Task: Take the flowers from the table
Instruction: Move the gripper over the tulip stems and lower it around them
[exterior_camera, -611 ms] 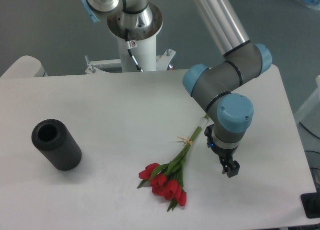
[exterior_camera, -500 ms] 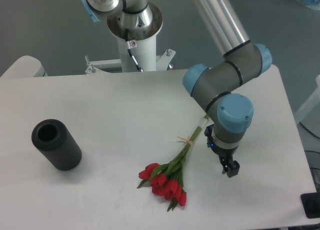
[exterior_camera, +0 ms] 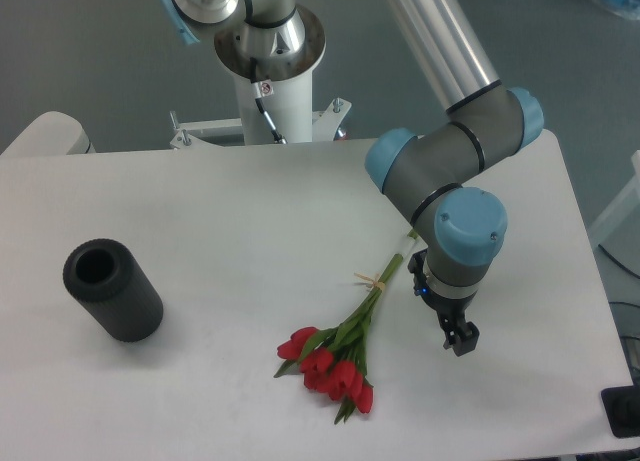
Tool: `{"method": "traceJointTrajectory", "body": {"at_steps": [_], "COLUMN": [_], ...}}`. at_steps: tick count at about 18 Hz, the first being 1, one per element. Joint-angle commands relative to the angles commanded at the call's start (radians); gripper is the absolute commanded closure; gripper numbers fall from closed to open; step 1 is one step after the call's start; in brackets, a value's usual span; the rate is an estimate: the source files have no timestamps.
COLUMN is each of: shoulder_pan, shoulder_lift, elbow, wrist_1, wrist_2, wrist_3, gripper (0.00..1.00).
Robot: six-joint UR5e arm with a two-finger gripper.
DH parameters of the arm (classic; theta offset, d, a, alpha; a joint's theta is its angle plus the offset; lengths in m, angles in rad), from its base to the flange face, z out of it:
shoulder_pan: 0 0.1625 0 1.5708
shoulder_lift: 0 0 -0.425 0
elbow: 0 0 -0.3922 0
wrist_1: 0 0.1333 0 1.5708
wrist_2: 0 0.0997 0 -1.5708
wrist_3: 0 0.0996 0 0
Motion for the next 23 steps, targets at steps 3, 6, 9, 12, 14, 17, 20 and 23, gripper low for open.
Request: {"method": "traceJointTrajectory", "body": {"at_steps": [3, 6, 9, 12, 14, 17, 20, 23], "shoulder_pan": [0.002, -0.006, -0.017, -0.031, -0.038, -0.054, -0.064, -0.075], "shoulder_lift": [0.067, 0.101, 0.106, 0.107, 0.107, 0.1, 0.086, 0.075], "elbow": [-0.055, -0.117, -0.156, -0.178, -0.206, -0.258, -0.285, -0.282], "wrist_1": [-0.012, -0.009, 0.0, 0.003, 0.009, 0.069, 0.138, 0.152], "wrist_2": [0.0, -0.011, -0.026, -0.037, -0.037, -0.035, -0.037, -0.037], "wrist_3": [-0.04, -0.104, -0.213, -0.31, -0.339, -0.425, -0.472, -0.514], "gripper": [0.0, 0.0, 0.0, 0.0, 0.0, 0.0, 0.0, 0.0]}}
